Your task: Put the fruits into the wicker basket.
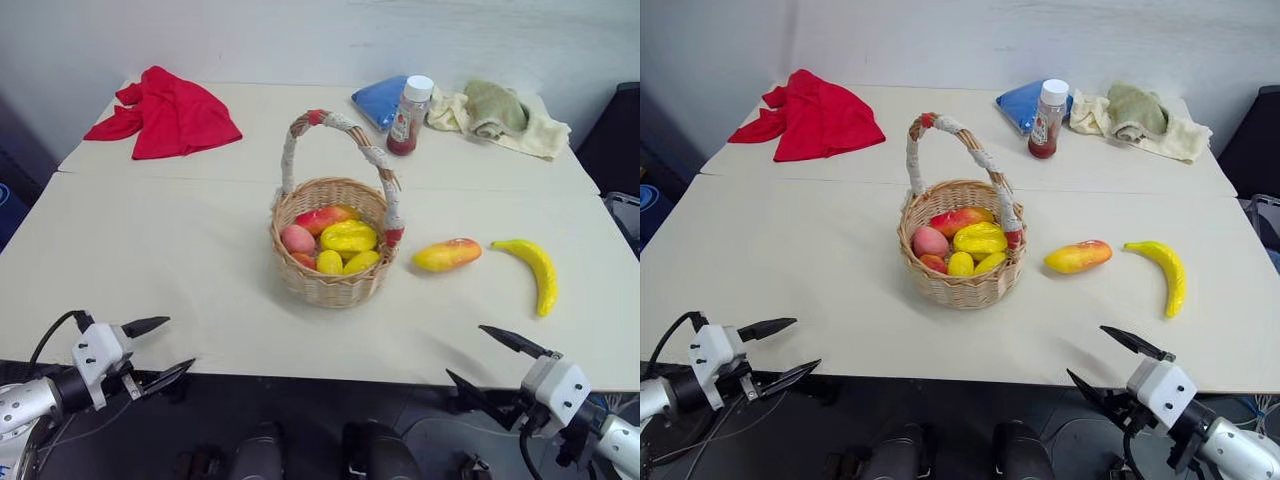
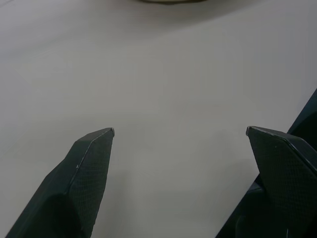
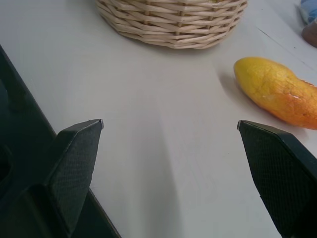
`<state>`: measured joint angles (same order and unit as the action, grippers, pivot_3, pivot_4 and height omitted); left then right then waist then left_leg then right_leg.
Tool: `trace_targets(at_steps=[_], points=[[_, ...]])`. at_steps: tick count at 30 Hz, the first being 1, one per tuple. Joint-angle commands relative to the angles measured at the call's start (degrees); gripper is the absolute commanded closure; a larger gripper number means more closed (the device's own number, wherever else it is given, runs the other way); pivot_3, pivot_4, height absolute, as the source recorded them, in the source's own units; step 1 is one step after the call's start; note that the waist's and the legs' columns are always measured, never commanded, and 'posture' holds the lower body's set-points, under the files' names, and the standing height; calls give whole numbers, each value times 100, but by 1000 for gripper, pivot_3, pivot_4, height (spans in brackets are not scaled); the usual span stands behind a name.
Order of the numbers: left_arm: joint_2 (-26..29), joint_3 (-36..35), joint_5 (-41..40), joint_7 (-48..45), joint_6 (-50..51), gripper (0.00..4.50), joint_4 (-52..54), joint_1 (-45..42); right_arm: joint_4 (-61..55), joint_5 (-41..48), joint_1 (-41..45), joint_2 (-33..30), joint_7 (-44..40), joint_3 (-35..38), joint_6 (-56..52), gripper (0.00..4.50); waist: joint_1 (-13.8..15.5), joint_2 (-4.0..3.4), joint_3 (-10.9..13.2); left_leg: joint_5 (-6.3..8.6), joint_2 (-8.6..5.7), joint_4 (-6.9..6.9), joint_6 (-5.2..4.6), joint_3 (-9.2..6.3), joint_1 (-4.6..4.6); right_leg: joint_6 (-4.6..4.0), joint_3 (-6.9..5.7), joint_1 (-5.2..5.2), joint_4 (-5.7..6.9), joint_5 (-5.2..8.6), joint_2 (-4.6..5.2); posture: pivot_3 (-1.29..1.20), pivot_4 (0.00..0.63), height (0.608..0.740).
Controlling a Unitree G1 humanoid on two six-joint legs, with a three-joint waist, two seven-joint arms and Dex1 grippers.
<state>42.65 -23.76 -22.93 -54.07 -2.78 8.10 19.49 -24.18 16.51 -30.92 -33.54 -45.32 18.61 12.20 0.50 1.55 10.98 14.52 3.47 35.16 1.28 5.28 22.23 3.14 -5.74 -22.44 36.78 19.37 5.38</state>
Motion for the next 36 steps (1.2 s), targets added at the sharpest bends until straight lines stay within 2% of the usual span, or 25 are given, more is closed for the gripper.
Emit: trace_targets(at_steps=[1,5,9,12,14,18,24,28,32,36], points=[[85,-54,-163,-106,140,0,29,-143,-345,120,52,73,291,163,-261,20,-10,0,0,0,1,0,0,0,0,-1,0,-1,1,0,-2,0,150,740],[118,-69,-521,-286,605,0,116,-327,-472,137,147,102,406,51,-459,20,-27,0,0,0,7,0,1,1,-1,-4,0,-1,1,-1,-8,0,150,740],[404,74,-1185,-578,1527,0,472,-852,-757,422,838,-272,409,46,-1158,20,-50,-1,2,-2,9,13,0,1,2,-6,-1,-1,8,-4,-9,0,150,740],[455,252,-1377,-658,1796,0,715,-1256,-407,283,2063,-1104,197,-69,-1886,20,-77,-7,5,-3,8,22,-3,13,-4,-6,8,2,10,-13,-6,0,150,740],[453,355,-1508,-750,1929,0,814,-1501,44,77,2924,-1582,6,-411,-2257,20,-95,-7,5,-4,12,23,-5,22,-4,-7,11,-3,10,-17,-9,0,150,740],[407,554,-1781,-721,2326,0,999,-1999,1087,-574,4234,-1927,-345,-1388,-2387,20,-50,-4,5,-1,20,19,6,14,3,-13,0,-11,13,-11,-22,0,150,740],[396,862,-1900,-582,2793,0,1358,-2530,2885,-1742,5653,-1759,-512,-2562,-1858,20,-71,-11,9,-1,25,66,13,24,25,-2,-4,-18,21,-13,-36,0,150,740],[406,794,-2027,-456,3031,0,1472,-2698,3951,-2155,6321,-1617,-639,-2963,-1660,20,-117,-13,10,6,27,92,3,42,18,13,-4,-13,28,-22,-38,0,150,740],[186,601,-2499,-173,3307,0,1619,-2802,5047,-2516,6736,-1359,-572,-3240,-1022,20,-146,-13,10,7,29,93,2,37,16,12,23,-9,31,-24,-39,0,150,740],[191,627,-2447,-116,3310,0,1673,-2718,5695,-2574,6882,-1009,-326,-3183,-635,958,-183,-1,2,-3,34,97,27,37,10,12,37,-1,31,-24,-48,0,150,740]])
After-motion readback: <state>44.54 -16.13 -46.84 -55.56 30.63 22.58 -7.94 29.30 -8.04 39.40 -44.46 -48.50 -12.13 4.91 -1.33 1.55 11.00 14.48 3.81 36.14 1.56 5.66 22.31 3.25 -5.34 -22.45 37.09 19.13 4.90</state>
